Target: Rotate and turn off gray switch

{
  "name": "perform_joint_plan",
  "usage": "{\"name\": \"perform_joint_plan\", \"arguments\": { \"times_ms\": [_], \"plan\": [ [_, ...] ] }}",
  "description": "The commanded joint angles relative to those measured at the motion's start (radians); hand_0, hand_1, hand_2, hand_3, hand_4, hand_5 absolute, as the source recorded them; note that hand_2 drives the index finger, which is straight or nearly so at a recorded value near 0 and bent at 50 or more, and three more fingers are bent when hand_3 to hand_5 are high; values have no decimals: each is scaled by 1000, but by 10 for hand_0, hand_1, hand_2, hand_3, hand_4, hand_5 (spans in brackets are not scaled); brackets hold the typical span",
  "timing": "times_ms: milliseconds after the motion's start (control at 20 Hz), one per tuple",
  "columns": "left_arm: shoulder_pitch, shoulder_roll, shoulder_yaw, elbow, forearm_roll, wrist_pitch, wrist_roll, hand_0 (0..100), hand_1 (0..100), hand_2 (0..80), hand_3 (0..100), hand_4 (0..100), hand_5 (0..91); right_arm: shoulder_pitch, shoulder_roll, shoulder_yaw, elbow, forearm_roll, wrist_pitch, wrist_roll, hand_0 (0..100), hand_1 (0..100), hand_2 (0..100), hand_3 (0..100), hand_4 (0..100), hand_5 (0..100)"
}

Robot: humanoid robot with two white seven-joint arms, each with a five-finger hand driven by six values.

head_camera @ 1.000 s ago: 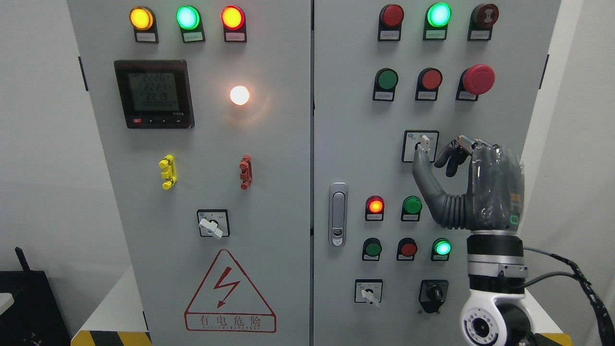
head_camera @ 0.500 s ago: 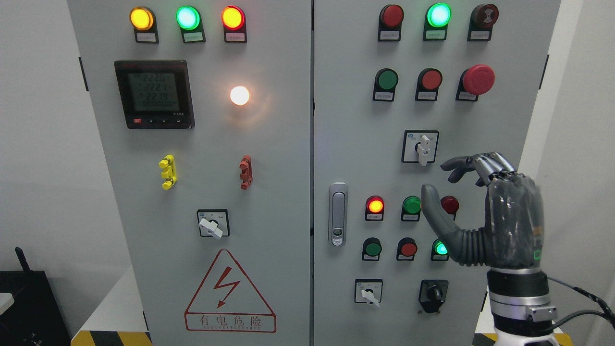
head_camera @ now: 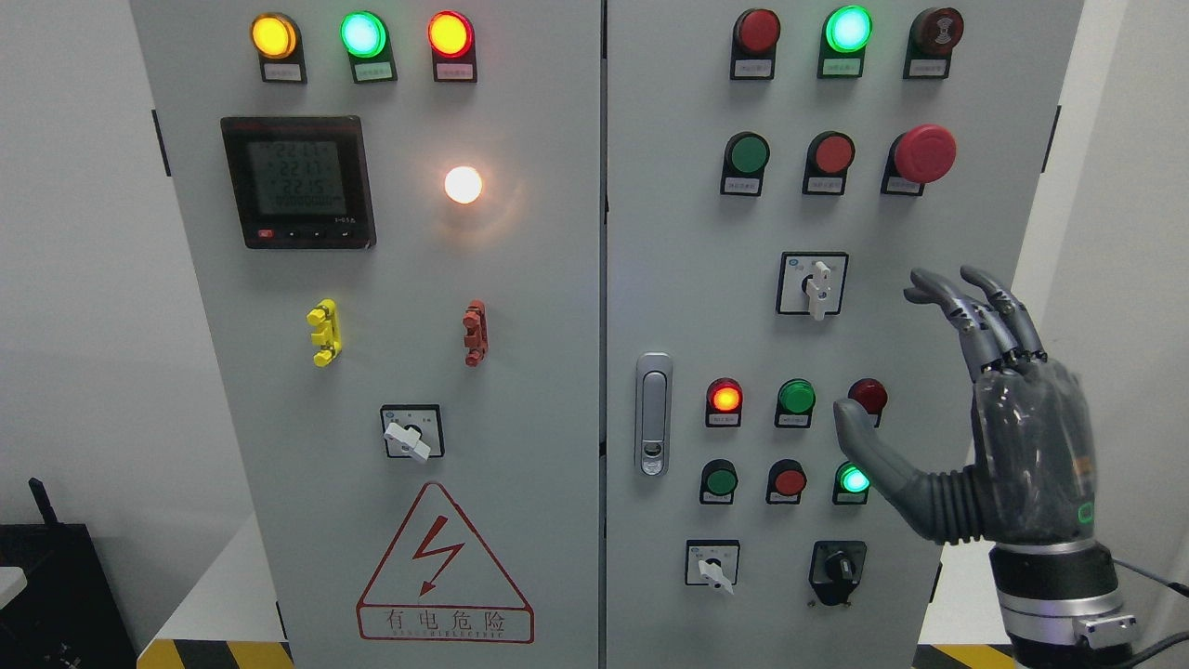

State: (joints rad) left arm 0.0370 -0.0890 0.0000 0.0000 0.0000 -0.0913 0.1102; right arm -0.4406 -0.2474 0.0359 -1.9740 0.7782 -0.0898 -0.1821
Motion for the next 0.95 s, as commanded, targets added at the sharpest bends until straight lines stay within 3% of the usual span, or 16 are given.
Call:
{"name": "perform_joint_plan", "arguments": {
  "times_ms": [0, 900],
  "plan": [
    [0, 0, 32, 23, -8, 1, 0, 120, 389, 0, 0, 0, 0, 6, -52, -65, -17, -3, -7, 6, 203, 416, 0, 0, 0, 0],
    [0, 0, 32, 23, -8, 1, -1, 120, 389, 0, 0, 0, 0, 28, -49, -85, -34, -3, -30, 3, 191, 408, 0, 0, 0, 0]
  ]
}}
